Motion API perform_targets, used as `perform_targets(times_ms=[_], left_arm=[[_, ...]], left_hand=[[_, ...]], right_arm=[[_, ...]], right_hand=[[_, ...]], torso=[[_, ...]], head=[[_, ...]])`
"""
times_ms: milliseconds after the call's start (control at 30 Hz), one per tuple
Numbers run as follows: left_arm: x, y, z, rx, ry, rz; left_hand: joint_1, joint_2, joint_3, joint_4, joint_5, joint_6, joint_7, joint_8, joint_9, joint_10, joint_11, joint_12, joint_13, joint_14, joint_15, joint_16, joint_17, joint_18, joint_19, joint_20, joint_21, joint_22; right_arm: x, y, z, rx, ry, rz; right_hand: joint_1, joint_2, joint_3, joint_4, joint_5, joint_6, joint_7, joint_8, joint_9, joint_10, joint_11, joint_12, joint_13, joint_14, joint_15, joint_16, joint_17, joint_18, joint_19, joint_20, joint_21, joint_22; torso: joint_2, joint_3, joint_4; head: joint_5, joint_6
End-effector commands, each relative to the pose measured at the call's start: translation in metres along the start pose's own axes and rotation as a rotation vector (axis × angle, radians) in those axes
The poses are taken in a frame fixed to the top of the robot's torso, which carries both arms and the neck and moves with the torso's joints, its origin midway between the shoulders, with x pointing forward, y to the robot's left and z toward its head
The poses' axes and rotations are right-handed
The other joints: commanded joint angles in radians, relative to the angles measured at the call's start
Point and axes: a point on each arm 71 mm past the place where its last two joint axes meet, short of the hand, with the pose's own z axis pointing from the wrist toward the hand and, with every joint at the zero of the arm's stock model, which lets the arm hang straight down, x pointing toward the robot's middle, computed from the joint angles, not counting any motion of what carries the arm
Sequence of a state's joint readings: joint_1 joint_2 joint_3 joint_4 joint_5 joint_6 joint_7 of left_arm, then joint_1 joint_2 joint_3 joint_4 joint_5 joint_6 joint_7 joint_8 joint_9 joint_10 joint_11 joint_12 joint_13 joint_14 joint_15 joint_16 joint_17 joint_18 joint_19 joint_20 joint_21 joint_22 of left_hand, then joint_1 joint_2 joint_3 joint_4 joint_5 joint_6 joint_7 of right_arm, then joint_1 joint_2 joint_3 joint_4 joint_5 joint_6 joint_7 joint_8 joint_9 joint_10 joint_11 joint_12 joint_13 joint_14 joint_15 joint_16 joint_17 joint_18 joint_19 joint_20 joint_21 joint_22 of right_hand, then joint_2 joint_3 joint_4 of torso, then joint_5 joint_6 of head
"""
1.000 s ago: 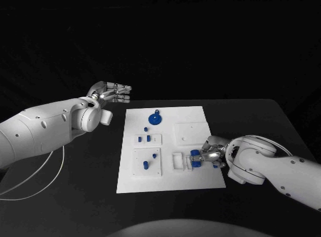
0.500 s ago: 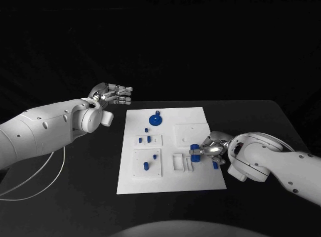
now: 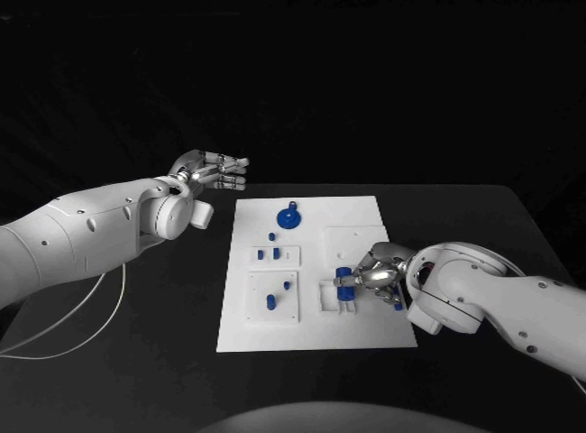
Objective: Assemble the parts on the task board
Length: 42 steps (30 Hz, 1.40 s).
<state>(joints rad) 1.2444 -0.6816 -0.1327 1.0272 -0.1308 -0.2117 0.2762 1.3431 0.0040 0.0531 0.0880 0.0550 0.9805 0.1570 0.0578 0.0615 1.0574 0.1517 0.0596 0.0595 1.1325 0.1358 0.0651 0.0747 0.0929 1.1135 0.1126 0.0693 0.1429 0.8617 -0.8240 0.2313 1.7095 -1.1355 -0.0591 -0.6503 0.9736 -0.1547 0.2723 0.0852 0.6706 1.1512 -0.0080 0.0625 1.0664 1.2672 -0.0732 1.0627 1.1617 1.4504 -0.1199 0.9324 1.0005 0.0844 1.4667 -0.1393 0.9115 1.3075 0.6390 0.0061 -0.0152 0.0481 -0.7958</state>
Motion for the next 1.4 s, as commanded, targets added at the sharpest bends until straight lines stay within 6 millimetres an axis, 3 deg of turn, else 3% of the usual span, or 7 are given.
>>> perform_targets(times_ms=[33,467,1100,1167,1267,1367,1400], left_arm=[[0.003,-0.001,0.001,0.004,0.020,-0.001],[0.003,-0.001,0.001,-0.002,0.016,0.003],[0.005,0.000,0.002,-0.016,0.018,0.010],[0.005,0.000,0.002,-0.017,0.018,0.010],[0.005,0.000,0.002,-0.019,0.018,0.010],[0.005,0.000,0.002,-0.019,0.018,0.011],[0.005,0.000,0.002,-0.019,0.018,0.011]], left_hand=[[-0.006,-0.002,0.003,0.006,-0.003,-0.006,0.000,0.004,0.000,-0.009,0.001,0.000,0.001,-0.007,-0.001,-0.004,0.000,0.005,0.003,0.006,0.004,-0.001],[-0.007,-0.002,0.001,0.007,-0.003,-0.009,0.000,0.004,0.000,-0.010,0.001,0.000,0.001,-0.008,-0.001,-0.004,0.000,0.005,0.004,0.007,0.005,-0.010],[-0.008,-0.003,0.001,0.009,-0.003,-0.006,0.000,0.004,0.001,-0.010,0.001,0.000,0.001,-0.008,-0.001,-0.004,0.000,0.005,0.006,0.006,0.006,-0.016],[-0.008,-0.003,0.001,0.009,-0.003,-0.006,0.000,0.004,0.001,-0.010,0.001,0.000,0.001,-0.008,-0.001,-0.004,0.000,0.005,0.006,0.006,0.006,-0.016],[-0.008,-0.003,0.001,0.009,-0.003,-0.006,0.000,0.004,0.001,-0.010,0.001,0.000,0.001,-0.008,-0.001,-0.004,0.000,0.005,0.006,0.006,0.006,-0.016],[-0.008,-0.003,0.001,0.009,-0.003,-0.006,0.000,0.004,0.001,-0.010,0.001,0.000,0.001,-0.008,-0.001,-0.004,0.000,0.005,0.006,0.006,0.006,-0.016],[-0.008,-0.004,0.002,0.010,-0.003,-0.007,0.000,0.004,0.000,-0.010,0.001,0.000,0.001,-0.008,-0.001,-0.004,0.000,0.005,0.006,0.007,0.006,-0.017]], right_arm=[[0.004,0.002,0.003,-0.004,-0.007,-0.098],[0.018,0.006,0.012,-0.003,0.001,-0.159],[0.021,0.013,0.017,-0.021,-0.045,-0.160],[0.021,0.013,0.017,-0.020,-0.051,-0.161],[0.020,0.013,0.018,-0.020,-0.062,-0.164],[0.020,0.013,0.019,-0.021,-0.067,-0.166],[0.020,0.014,0.019,-0.022,-0.067,-0.166]], right_hand=[[0.009,0.010,0.186,-0.189,0.005,0.012,-0.005,0.002,0.000,0.003,0.000,-0.002,0.001,0.000,-0.003,-0.001,0.001,-0.015,0.061,-0.003,-0.005,0.077],[0.009,0.010,0.182,-0.188,0.013,0.016,-0.006,0.003,0.003,0.004,-0.001,-0.004,-0.001,-0.001,-0.004,-0.003,0.000,-0.016,0.061,-0.004,-0.005,0.077],[-0.002,0.002,0.168,-0.165,-0.026,0.020,-0.007,0.002,0.002,0.004,-0.001,-0.003,0.001,-0.001,-0.004,-0.006,-0.002,-0.014,0.061,-0.005,-0.011,0.075],[-0.011,0.000,0.152,-0.146,-0.106,0.021,-0.006,0.001,-0.002,0.005,0.000,-0.002,0.001,0.000,-0.003,-0.008,-0.003,-0.013,0.062,-0.004,-0.011,0.075],[-0.015,-0.004,0.113,-0.086,-0.367,0.026,-0.002,0.001,-0.008,0.007,0.003,-0.001,0.001,0.000,0.000,-0.009,-0.004,-0.013,0.062,-0.002,-0.011,0.074],[0.001,-0.035,0.098,0.022,-0.604,0.034,0.005,0.003,-0.005,0.007,0.009,0.000,0.001,0.001,0.003,-0.010,-0.005,-0.010,0.062,0.002,-0.011,0.073],[0.010,-0.050,0.093,0.062,-0.617,0.035,0.006,0.003,-0.001,0.007,0.011,0.000,0.000,0.001,0.004,-0.010,-0.005,-0.009,0.062,0.003,-0.011,0.073]], torso=[[0.000,0.0005,-0.0010],[0.001,0.0025,-0.0025],[0.000,0.0018,-0.0017],[0.000,0.0021,-0.0016],[0.000,0.0016,-0.0021],[0.000,0.0016,-0.0020],[0.000,0.0016,-0.0020]], head=[[0.006,0.000],[0.027,0.005],[0.037,0.006],[0.038,0.006],[0.036,0.006],[0.037,0.007],[0.037,0.007]])
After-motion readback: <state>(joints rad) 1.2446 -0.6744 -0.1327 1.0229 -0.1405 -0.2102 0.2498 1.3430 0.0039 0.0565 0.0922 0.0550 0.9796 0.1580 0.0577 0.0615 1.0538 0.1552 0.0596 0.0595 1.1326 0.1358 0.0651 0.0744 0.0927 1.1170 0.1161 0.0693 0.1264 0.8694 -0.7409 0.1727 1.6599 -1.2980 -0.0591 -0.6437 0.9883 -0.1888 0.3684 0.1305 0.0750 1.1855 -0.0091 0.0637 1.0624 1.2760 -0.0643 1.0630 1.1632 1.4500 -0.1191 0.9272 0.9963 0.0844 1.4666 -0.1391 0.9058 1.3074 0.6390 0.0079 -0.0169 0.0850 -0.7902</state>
